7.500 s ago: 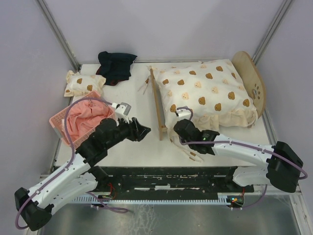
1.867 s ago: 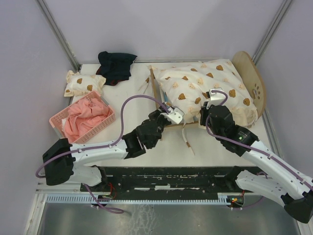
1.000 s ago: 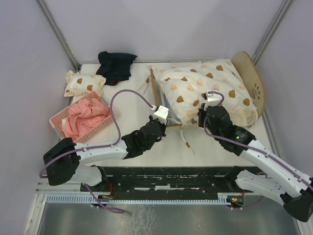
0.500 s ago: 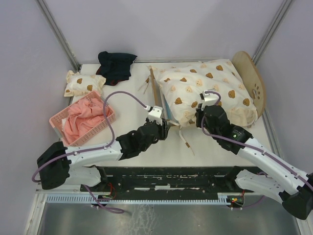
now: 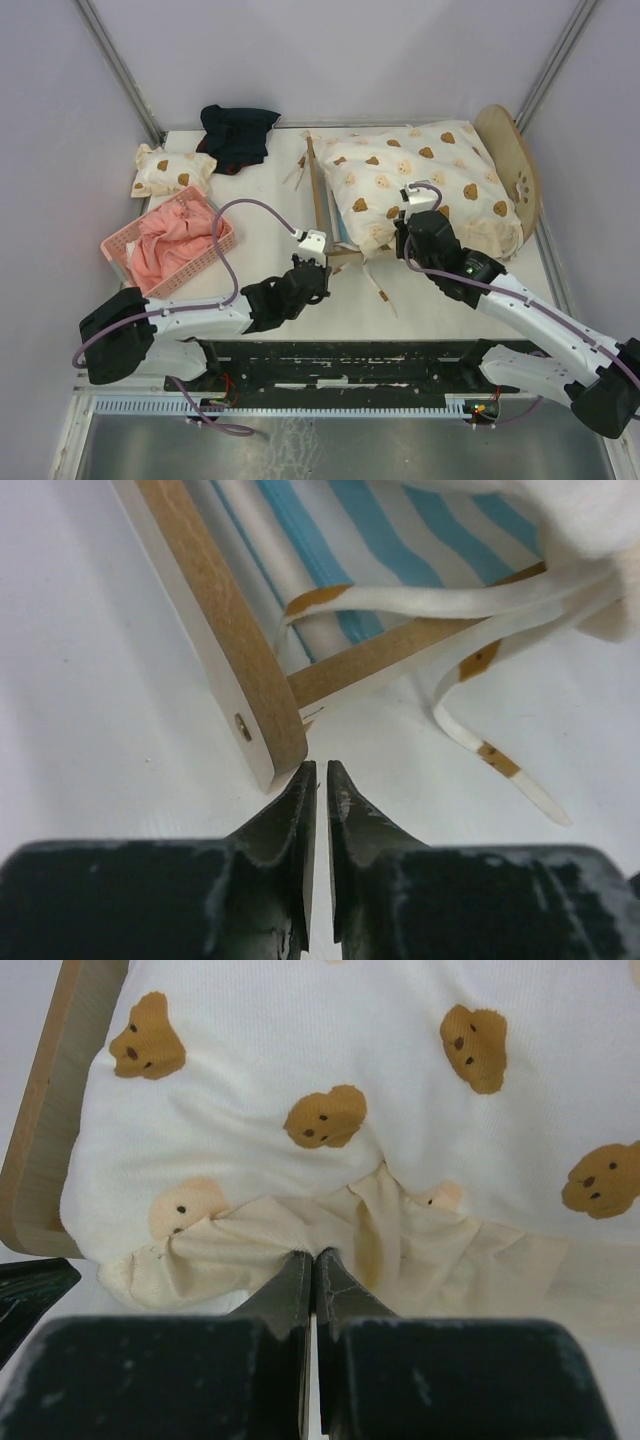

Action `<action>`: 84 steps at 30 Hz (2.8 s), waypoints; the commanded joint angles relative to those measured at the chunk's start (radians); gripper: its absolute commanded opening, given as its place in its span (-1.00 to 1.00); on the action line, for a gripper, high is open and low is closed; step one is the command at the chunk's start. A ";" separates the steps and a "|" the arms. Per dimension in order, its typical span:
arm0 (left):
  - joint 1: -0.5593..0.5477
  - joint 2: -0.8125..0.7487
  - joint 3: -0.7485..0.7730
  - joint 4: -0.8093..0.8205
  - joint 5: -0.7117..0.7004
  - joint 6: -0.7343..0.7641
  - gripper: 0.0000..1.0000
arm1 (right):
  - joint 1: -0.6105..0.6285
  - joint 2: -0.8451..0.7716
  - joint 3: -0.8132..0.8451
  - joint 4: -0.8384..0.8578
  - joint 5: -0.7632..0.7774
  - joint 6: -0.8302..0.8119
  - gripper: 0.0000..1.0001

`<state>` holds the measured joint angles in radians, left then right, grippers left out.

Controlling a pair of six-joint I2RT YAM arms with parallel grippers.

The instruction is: Set up the pet bed

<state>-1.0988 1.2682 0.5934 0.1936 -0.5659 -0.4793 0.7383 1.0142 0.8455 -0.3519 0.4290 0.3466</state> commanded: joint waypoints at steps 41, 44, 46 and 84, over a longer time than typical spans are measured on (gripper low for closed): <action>0.063 0.412 0.066 0.365 -0.355 -0.279 -0.30 | -0.004 0.055 0.040 0.087 -0.016 -0.003 -0.96; 0.061 0.447 0.077 0.372 -0.373 -0.290 -0.29 | -0.004 0.056 0.041 0.089 -0.015 -0.003 -0.96; 0.063 0.467 0.090 0.364 -0.389 -0.303 -0.30 | -0.004 0.057 0.041 0.090 -0.016 -0.003 -0.96; 0.020 0.251 -0.109 0.260 -0.110 -0.218 -0.95 | -0.004 0.135 0.052 0.083 -0.041 0.016 -0.90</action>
<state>-1.0660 1.6112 0.5243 0.4793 -0.7509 -0.7563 0.7387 1.1336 0.8623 -0.2855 0.3950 0.3477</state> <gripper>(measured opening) 0.035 0.039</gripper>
